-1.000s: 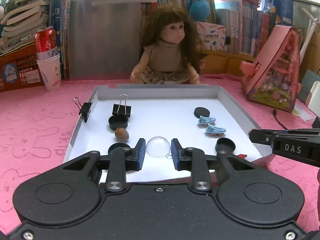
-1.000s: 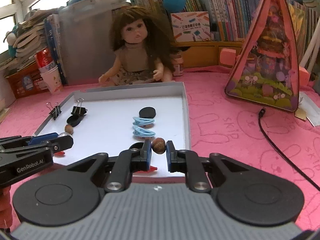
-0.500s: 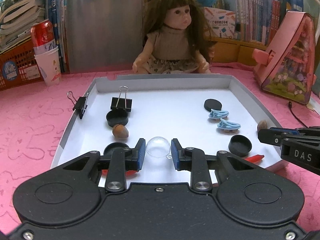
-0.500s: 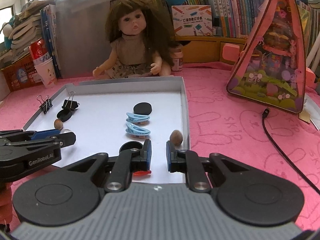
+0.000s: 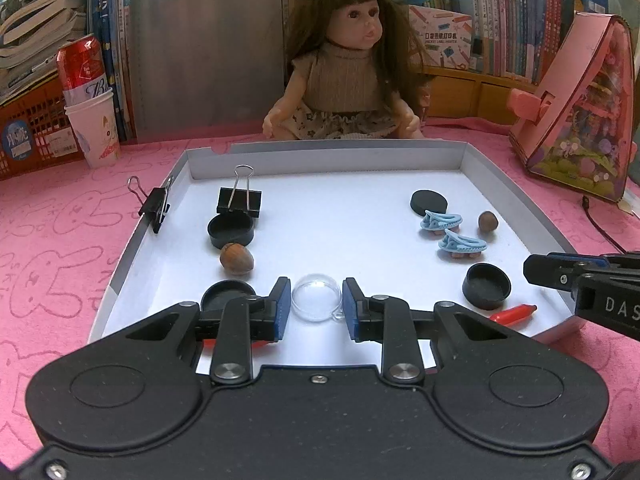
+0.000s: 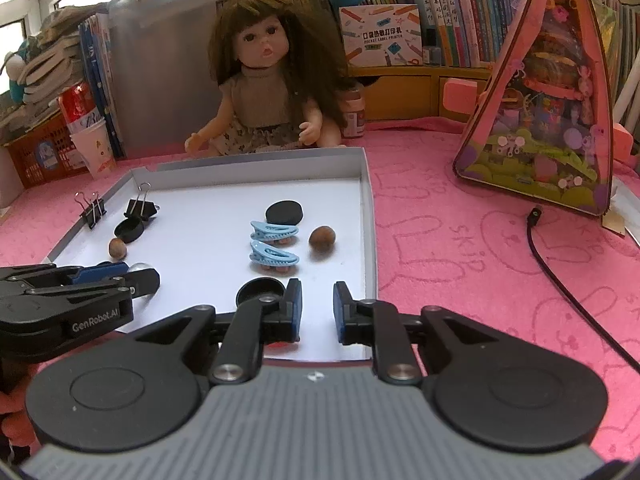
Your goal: Organize rigid objects
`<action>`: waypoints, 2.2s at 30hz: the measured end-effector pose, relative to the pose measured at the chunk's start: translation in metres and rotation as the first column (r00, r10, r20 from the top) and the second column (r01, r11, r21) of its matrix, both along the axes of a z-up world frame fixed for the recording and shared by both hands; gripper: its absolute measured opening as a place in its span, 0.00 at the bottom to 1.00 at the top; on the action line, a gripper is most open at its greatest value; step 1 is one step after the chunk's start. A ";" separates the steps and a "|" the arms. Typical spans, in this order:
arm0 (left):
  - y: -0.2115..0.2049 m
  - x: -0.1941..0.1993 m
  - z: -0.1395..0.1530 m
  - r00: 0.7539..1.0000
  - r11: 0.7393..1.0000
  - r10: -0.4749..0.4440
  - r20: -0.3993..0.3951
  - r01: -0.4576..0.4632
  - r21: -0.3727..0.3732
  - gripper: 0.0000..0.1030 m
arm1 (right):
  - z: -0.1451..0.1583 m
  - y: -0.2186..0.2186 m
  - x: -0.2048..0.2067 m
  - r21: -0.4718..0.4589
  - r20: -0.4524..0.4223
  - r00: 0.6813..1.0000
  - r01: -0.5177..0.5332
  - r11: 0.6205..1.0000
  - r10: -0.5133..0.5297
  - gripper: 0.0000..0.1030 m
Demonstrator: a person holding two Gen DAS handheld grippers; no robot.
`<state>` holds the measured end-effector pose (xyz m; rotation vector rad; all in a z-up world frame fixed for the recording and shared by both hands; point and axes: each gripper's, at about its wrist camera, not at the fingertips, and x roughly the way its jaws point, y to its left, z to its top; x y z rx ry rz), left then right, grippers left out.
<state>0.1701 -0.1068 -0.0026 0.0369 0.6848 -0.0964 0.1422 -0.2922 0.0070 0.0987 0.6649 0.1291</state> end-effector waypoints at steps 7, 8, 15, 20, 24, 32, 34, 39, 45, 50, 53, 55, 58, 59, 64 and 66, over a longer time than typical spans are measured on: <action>0.003 -0.005 0.004 1.000 1.000 0.008 0.008 -0.008 -0.004 0.52 | 0.005 -0.002 -0.006 0.019 0.020 1.000 0.008 1.000 -0.009 0.45; 0.004 -0.007 0.005 1.000 1.000 0.008 0.009 -0.008 -0.007 0.55 | 0.005 -0.003 -0.007 0.024 0.022 1.000 0.013 1.000 -0.014 0.47; 0.011 -0.024 0.017 0.999 1.000 0.006 0.041 -0.005 -0.009 0.67 | 0.011 -0.007 -0.020 0.056 0.045 0.998 0.038 0.998 -0.040 0.62; 0.017 -0.038 0.024 0.999 1.000 -0.003 0.048 0.005 -0.024 0.73 | 0.021 -0.003 -0.032 0.045 0.099 0.994 0.041 0.998 -0.045 0.73; 0.021 -0.048 0.030 0.998 0.999 -0.012 0.062 0.014 -0.029 0.75 | 0.027 -0.001 -0.041 0.035 0.119 0.992 0.041 0.999 -0.045 0.78; 0.032 -0.071 0.034 0.998 0.999 -0.012 0.070 0.014 -0.029 0.76 | 0.028 0.001 -0.060 0.027 0.131 0.989 0.062 0.998 -0.065 0.85; 0.035 -0.077 0.032 0.998 0.999 -0.013 0.066 0.015 -0.029 0.76 | 0.027 0.002 -0.066 0.019 0.133 0.989 0.065 0.998 -0.067 0.86; 0.045 -0.091 0.023 0.999 0.999 -0.007 0.041 0.008 -0.032 0.76 | 0.021 0.006 -0.076 0.008 0.123 0.990 0.070 0.997 -0.071 0.88; 0.052 -0.101 0.014 1.000 1.000 0.006 0.020 -0.005 -0.021 0.76 | 0.009 0.013 -0.082 -0.012 0.095 0.993 0.078 0.997 -0.076 0.88; 0.057 -0.103 0.007 1.000 1.000 0.025 0.006 -0.025 -0.017 0.77 | 0.000 0.018 -0.082 -0.029 0.071 0.994 0.081 0.996 -0.079 0.89; 0.060 -0.102 0.002 0.999 0.999 0.036 -0.004 -0.036 -0.013 0.77 | -0.004 0.021 -0.080 -0.034 0.055 0.994 0.091 0.995 -0.090 0.91; 0.061 -0.101 0.000 0.999 0.999 0.043 -0.009 -0.043 -0.011 0.77 | -0.007 0.022 -0.078 -0.042 0.048 0.994 0.099 0.994 -0.097 0.91; 0.061 -0.101 -0.003 0.999 0.999 0.048 0.004 -0.048 -0.003 0.79 | -0.010 0.024 -0.074 -0.046 0.036 0.994 0.106 0.993 -0.104 0.91; 0.061 -0.101 -0.004 0.999 0.999 0.049 0.008 -0.049 0.002 0.80 | -0.011 0.025 -0.073 -0.048 0.032 0.994 0.109 0.993 -0.107 0.91; 0.061 -0.101 -0.007 0.998 0.998 0.056 0.023 -0.056 0.001 0.82 | -0.017 0.028 -0.070 -0.058 0.022 0.993 0.117 0.991 -0.116 0.96; 0.061 -0.101 -0.008 0.998 0.998 0.057 0.034 -0.057 0.004 0.84 | -0.019 0.029 -0.069 -0.064 0.016 0.993 0.118 0.991 -0.117 0.97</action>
